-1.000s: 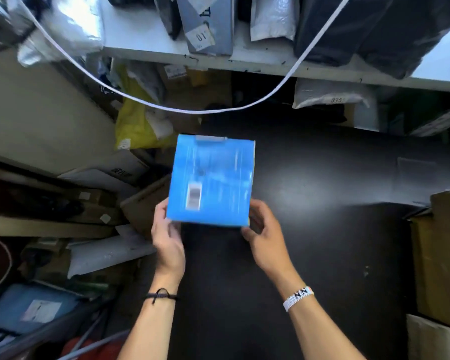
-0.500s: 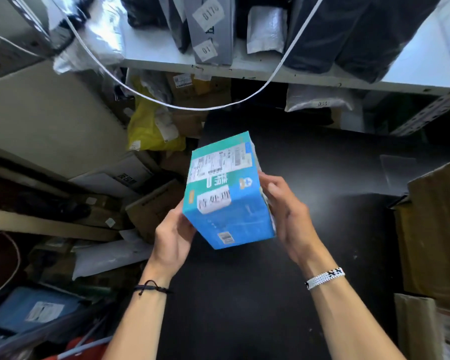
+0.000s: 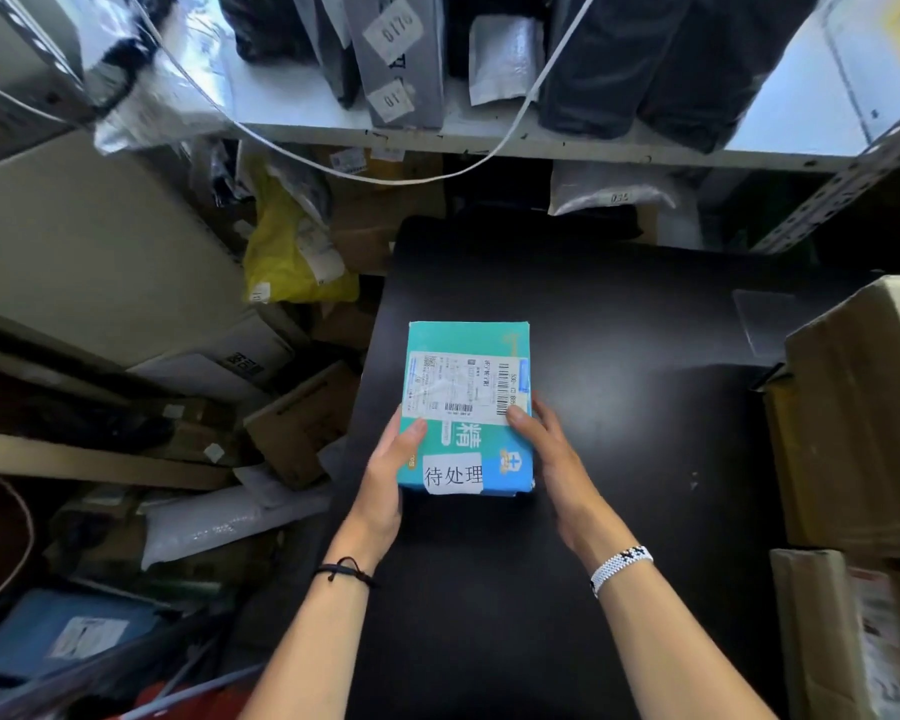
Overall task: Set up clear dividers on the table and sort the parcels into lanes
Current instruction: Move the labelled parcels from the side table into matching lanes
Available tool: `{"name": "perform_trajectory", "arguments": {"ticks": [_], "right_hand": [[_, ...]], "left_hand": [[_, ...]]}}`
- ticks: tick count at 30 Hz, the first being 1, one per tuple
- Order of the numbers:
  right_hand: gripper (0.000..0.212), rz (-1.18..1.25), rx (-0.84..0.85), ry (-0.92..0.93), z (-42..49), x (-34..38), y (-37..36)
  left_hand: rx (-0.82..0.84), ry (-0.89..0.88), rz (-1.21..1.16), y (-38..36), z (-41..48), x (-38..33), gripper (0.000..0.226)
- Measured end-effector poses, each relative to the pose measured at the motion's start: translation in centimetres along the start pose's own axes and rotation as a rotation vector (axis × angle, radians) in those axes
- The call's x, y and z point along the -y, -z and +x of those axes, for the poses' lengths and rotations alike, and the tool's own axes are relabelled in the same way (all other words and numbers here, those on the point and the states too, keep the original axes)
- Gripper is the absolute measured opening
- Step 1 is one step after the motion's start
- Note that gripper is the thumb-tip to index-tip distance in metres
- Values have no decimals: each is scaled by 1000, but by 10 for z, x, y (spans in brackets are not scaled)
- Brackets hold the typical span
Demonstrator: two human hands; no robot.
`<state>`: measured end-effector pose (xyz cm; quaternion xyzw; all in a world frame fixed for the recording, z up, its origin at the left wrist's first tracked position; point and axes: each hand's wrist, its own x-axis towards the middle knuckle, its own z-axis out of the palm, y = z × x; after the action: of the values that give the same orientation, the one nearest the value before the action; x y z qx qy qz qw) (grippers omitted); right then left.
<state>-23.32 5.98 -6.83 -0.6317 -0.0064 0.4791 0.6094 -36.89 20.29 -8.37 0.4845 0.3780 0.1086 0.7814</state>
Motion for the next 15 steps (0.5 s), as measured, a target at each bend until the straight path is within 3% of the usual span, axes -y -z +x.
{"name": "perform_trajectory", "arguments": {"ticks": [4,15], "right_hand": [[44,-33,73,-20,-10,5,-8],[39,47,13,334,-53,82,-12]], "left_hand": [[14,29,-14,-4,0,2,63],[124,-248,-53,-50,-19,-73,62]]}}
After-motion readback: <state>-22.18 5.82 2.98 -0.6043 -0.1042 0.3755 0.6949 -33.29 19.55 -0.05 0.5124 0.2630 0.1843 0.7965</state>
